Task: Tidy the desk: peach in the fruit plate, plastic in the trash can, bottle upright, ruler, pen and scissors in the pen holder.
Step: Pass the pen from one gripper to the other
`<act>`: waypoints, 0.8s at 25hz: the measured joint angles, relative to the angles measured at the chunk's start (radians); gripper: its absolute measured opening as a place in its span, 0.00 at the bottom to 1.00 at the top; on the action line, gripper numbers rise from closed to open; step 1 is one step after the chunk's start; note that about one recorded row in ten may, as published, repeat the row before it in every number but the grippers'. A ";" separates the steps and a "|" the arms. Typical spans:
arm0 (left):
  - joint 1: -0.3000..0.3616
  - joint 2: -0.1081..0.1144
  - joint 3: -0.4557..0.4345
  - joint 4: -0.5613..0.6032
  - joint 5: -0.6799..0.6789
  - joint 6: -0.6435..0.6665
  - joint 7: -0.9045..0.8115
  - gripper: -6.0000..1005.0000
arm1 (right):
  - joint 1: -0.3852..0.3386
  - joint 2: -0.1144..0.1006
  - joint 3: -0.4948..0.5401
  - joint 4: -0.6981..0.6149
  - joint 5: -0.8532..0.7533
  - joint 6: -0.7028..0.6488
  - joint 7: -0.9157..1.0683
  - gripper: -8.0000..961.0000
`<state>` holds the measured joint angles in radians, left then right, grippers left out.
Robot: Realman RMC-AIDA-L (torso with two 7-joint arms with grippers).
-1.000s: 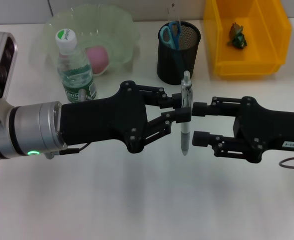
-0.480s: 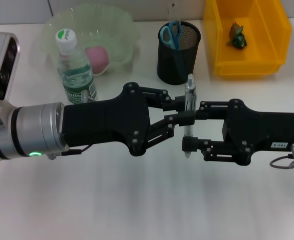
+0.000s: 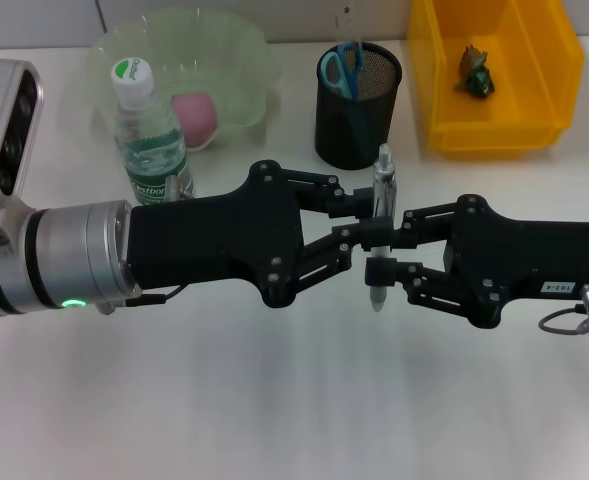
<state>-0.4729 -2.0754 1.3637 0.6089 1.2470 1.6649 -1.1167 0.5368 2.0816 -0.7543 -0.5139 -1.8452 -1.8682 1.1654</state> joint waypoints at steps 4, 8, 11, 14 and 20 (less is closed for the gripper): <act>-0.001 0.000 0.000 0.000 0.000 0.000 0.000 0.19 | 0.004 0.000 -0.001 0.000 0.000 0.001 -0.001 0.41; -0.002 0.000 0.000 0.000 -0.002 -0.001 0.000 0.19 | 0.006 0.000 0.001 0.000 0.000 0.002 -0.006 0.26; -0.003 0.000 0.000 -0.003 -0.003 -0.002 0.000 0.19 | 0.006 0.001 0.004 0.001 0.000 0.004 -0.019 0.17; -0.012 0.000 -0.001 -0.024 -0.004 -0.002 0.000 0.19 | 0.006 0.001 0.005 0.004 -0.001 0.007 -0.027 0.14; -0.023 0.002 -0.007 -0.048 -0.002 -0.002 0.000 0.19 | 0.008 0.002 0.004 0.005 0.000 0.007 -0.027 0.14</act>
<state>-0.4964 -2.0739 1.3568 0.5609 1.2455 1.6631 -1.1167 0.5446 2.0831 -0.7507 -0.5093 -1.8455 -1.8608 1.1386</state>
